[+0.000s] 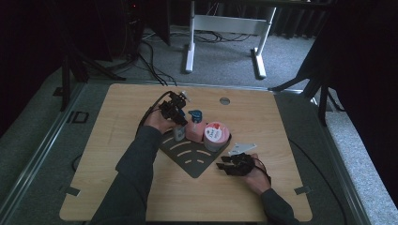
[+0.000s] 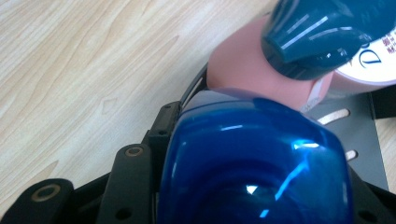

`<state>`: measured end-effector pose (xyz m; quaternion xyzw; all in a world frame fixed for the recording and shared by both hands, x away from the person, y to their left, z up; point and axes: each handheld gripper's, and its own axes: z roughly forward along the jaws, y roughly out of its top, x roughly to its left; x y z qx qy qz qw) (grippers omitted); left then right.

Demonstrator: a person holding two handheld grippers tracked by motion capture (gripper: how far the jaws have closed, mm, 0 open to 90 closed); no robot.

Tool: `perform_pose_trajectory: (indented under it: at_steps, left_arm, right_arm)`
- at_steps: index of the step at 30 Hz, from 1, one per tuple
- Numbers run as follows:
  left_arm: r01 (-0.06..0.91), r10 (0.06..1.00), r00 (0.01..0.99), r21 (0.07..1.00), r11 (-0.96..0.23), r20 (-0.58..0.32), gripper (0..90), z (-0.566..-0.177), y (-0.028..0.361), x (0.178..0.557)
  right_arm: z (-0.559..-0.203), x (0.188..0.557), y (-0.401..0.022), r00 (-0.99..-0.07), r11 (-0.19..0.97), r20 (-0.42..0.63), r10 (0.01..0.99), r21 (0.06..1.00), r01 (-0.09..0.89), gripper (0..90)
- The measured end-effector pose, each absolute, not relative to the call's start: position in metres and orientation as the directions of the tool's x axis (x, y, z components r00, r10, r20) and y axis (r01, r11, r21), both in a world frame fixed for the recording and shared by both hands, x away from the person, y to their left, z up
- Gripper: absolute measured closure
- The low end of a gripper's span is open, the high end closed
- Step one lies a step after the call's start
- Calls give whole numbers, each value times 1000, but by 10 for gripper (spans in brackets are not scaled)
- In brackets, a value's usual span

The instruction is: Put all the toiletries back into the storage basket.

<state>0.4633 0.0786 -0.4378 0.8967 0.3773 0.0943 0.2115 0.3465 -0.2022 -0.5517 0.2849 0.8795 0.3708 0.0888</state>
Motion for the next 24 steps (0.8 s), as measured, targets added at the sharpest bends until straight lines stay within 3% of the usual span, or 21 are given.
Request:
perform_pose_trajectory:
  at_steps: [24]
  left_arm:
    - [648,739,674,485,-587,-8,555,-440,77,474]
  right_arm:
    - [-552,347,-200,-826,566,55,561,703,431,603]
